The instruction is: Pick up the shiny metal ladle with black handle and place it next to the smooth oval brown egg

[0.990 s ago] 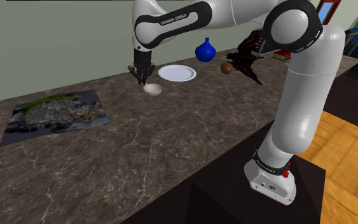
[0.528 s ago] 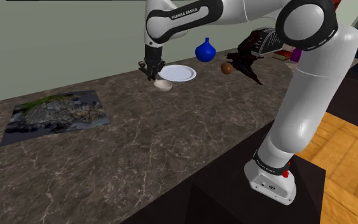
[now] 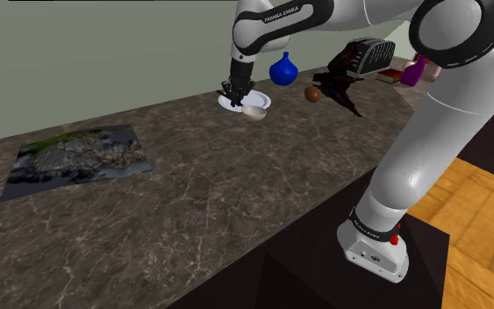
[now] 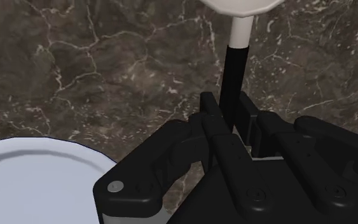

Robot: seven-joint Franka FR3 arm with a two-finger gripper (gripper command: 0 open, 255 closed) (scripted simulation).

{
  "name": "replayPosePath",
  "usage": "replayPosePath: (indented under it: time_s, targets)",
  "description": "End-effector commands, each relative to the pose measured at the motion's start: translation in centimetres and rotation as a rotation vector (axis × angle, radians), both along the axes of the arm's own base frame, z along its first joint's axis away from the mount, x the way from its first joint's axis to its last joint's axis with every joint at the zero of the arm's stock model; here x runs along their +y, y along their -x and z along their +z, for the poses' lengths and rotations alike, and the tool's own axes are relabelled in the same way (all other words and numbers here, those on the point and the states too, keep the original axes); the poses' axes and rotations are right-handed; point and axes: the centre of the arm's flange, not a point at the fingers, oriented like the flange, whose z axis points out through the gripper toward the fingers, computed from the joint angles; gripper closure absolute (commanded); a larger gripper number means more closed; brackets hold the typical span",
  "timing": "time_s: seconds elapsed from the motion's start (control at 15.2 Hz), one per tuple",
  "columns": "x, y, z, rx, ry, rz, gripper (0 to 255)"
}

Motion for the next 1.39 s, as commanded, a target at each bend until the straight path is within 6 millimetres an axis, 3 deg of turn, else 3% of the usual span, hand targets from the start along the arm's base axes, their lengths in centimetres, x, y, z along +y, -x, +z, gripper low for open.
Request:
replayPosePath:
  time_s: [0.0,1.32]
  targets:
    - [-2.6,1.1,0.0,0.000,0.000,0.002,255]
    - [-26.7,11.8,0.0,0.000,0.000,0.002,255]
